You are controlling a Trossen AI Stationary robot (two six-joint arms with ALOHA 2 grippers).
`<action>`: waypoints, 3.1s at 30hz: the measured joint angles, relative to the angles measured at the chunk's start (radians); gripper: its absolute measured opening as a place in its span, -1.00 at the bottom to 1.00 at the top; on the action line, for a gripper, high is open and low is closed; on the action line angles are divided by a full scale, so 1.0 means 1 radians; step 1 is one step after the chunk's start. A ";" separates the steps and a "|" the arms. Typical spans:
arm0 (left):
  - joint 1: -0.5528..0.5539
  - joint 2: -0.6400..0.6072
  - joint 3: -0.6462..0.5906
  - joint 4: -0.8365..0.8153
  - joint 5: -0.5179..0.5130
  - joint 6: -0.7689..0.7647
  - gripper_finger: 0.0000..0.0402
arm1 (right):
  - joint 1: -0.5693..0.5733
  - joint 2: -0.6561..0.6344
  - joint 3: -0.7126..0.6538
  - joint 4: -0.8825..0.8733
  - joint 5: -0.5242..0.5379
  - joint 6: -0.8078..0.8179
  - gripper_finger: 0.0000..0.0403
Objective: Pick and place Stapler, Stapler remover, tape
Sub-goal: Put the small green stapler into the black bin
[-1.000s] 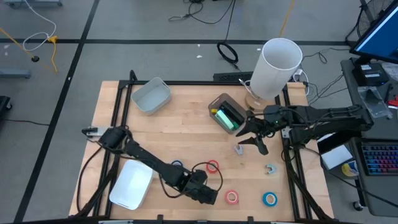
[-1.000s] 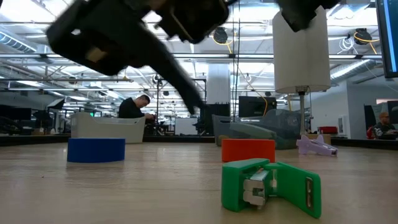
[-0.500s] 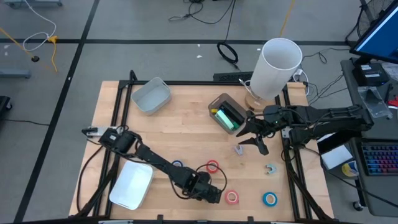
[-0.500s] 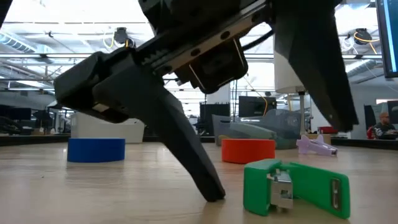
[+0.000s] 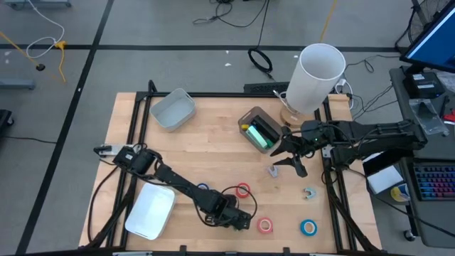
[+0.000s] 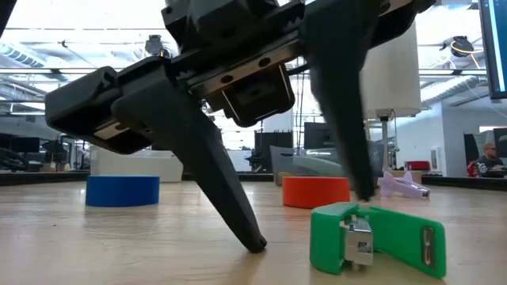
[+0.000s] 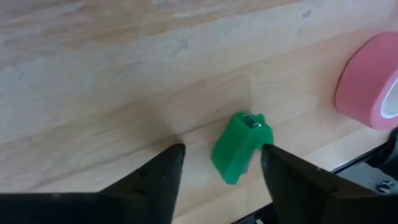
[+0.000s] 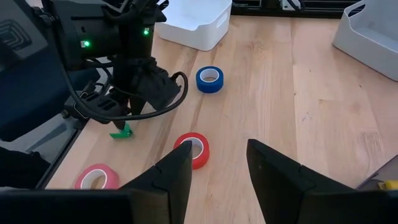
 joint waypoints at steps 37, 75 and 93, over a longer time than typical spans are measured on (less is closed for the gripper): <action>0.001 -0.107 -0.007 -0.173 -0.161 0.027 -0.49 | 0.000 0.000 -0.001 -0.001 0.000 0.000 -0.28; 0.001 -0.111 -0.004 -0.177 -0.167 0.047 0.09 | 0.000 0.000 -0.001 -0.002 0.001 -0.001 -0.31; 0.048 -0.039 -0.001 -0.140 -0.033 0.135 0.38 | 0.000 0.000 0.000 0.044 0.002 0.000 -0.30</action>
